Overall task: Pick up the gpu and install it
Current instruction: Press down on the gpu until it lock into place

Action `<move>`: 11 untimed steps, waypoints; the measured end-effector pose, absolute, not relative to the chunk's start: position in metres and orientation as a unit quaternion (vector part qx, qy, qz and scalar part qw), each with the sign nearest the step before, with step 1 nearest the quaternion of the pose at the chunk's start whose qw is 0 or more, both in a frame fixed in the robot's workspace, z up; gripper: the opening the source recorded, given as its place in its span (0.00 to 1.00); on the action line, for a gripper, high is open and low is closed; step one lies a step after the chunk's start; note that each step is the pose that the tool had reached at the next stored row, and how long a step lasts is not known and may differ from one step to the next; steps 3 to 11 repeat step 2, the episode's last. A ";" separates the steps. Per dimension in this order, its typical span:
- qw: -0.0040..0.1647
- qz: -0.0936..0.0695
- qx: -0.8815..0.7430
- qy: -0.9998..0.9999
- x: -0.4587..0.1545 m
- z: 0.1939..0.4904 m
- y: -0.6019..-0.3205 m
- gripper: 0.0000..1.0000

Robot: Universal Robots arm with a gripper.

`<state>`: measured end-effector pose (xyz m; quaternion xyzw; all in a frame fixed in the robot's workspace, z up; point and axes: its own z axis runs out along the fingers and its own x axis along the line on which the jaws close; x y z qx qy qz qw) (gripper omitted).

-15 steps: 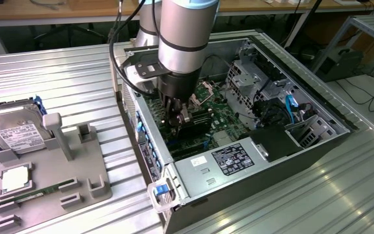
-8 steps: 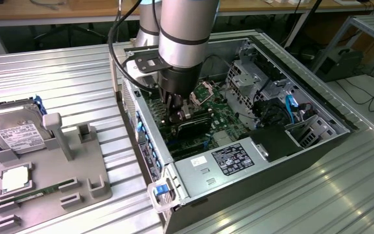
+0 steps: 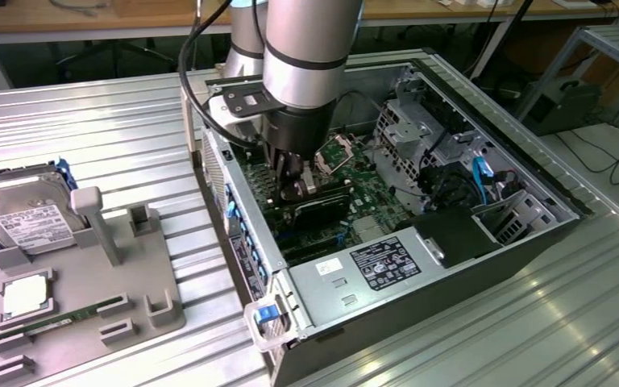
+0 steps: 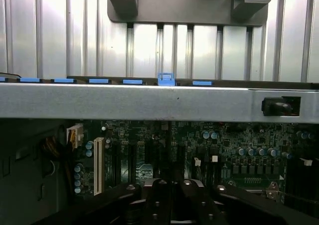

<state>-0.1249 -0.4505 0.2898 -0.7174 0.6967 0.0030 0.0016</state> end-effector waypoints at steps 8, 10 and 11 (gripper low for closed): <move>0.002 0.003 -0.717 0.697 -0.125 0.290 -0.450 0.11; 0.002 0.003 -0.717 0.697 -0.125 0.290 -0.450 0.11; 0.002 0.003 -0.717 0.697 -0.125 0.290 -0.450 0.11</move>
